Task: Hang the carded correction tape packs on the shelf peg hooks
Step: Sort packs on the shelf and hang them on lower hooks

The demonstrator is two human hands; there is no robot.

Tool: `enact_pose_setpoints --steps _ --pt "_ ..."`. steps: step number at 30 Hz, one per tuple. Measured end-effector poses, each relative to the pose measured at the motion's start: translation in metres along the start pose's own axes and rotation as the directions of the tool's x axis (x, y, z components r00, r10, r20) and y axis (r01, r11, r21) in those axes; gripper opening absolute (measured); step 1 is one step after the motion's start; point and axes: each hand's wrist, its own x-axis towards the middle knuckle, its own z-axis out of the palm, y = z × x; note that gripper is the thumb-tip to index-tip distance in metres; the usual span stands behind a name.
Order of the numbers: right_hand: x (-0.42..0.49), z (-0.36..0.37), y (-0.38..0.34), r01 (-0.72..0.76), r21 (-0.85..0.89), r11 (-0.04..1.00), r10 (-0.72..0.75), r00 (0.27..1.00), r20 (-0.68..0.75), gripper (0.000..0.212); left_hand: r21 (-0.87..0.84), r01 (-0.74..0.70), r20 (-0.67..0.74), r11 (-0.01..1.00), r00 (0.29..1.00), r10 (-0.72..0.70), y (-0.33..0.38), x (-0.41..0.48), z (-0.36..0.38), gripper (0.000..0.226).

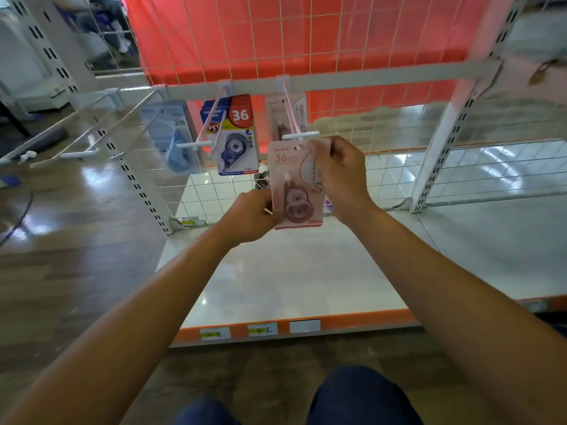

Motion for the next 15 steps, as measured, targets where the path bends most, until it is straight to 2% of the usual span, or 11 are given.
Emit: enact_pose_setpoints --steps 3,8,11,15 --pt "0.009 0.001 0.006 -0.018 0.034 0.999 0.019 1.000 -0.008 0.016 0.001 -0.006 0.021 1.000 1.000 0.006 -0.003 0.005 0.003 0.028" --pt "0.029 0.010 0.024 -0.031 -0.036 0.999 0.031 0.999 -0.021 0.014 -0.036 0.040 0.025 0.999 0.999 -0.039 -0.012 0.025 0.002 0.026" --pt "0.049 0.016 0.034 -0.014 -0.155 0.988 0.003 0.997 -0.075 0.006 -0.044 0.034 -0.010 0.998 0.999 -0.035 -0.017 0.051 -0.003 0.025" --pt "0.080 0.027 0.047 -0.004 -0.285 0.959 -0.041 0.987 -0.153 0.009 -0.057 0.090 -0.109 0.994 0.989 -0.096 -0.021 0.097 -0.006 0.033"
